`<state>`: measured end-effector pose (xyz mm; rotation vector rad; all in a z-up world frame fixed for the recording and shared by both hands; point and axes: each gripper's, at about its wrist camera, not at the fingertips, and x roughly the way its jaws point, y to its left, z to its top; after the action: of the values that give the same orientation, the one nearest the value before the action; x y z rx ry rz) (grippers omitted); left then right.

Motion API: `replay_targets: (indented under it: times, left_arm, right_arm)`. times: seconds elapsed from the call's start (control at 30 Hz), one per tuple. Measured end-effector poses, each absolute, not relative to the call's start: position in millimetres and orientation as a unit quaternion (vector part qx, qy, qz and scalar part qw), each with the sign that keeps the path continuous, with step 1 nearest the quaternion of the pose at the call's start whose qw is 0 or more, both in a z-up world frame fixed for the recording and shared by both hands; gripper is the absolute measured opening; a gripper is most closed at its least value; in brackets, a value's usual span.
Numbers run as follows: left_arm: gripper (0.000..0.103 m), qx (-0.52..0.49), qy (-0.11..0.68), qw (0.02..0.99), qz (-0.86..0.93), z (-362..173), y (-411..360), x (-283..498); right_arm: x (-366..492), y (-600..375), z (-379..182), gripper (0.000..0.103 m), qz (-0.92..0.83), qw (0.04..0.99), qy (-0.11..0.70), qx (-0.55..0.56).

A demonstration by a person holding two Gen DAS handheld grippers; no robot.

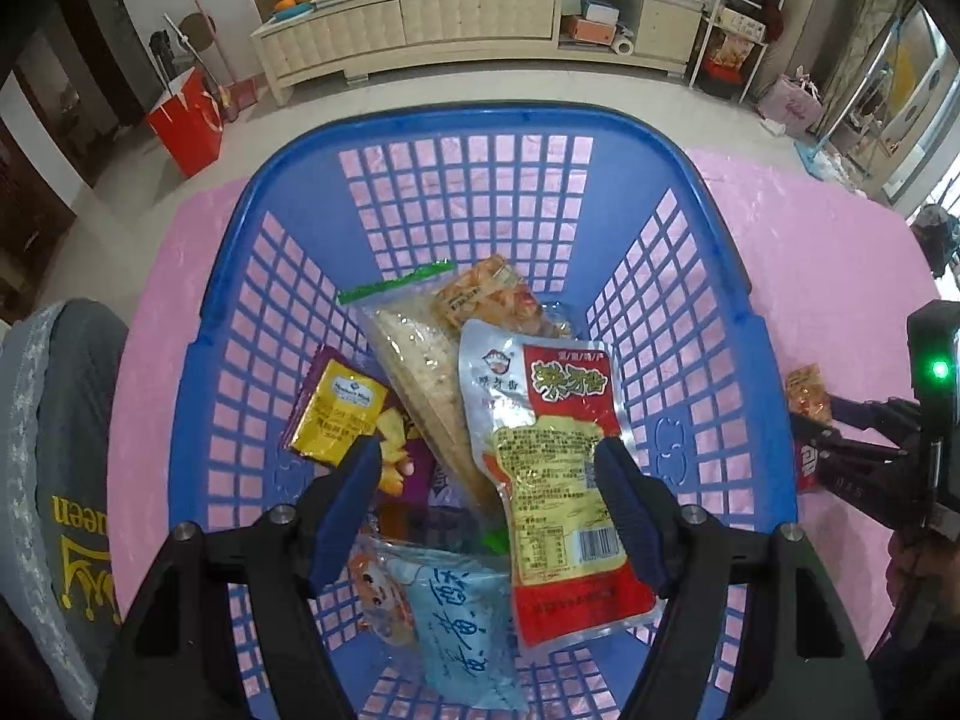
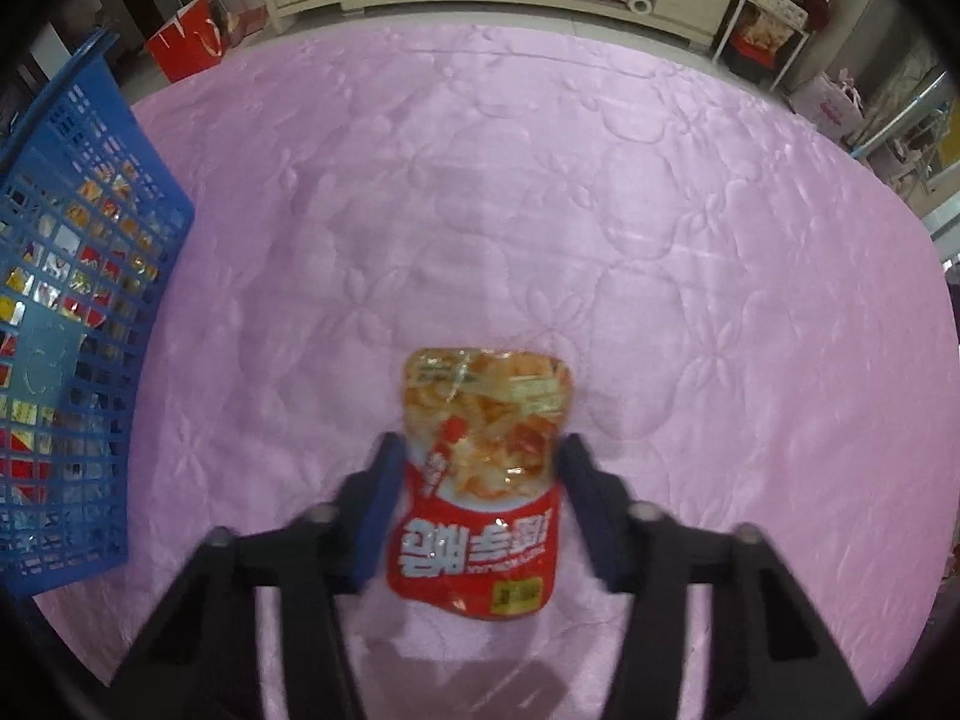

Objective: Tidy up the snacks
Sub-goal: 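Grasp the last small red snack packet with the right gripper, then carry the red packet over the basket and open the right gripper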

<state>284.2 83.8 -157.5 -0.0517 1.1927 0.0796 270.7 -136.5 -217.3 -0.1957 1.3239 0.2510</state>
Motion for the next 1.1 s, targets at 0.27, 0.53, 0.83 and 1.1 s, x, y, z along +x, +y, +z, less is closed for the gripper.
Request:
replay_targets:
  times: [0.27,0.53,0.83,1.1]
  left_arm:
    - [0.071,-0.031,0.553,0.832,0.032,-148,85,272]
    - [0.071,-0.044,0.526,0.849,0.027,-121,94,254]
    - [0.071,-0.049,0.485,0.873,0.026,-85,116,226]
    - [0.071,-0.04,0.463,0.884,0.054,-71,156,195]
  right_arm:
    - [251,-137,-205,0.03,0.16,0.776,0.609,-0.041]
    - [223,-124,-114,0.03,0.196,0.815,0.543,-0.038]
    - [206,-69,-48,0.03,0.268,0.829,0.488,-0.046]
    - [214,-4,-61,0.031,0.319,0.806,0.496,-0.05]
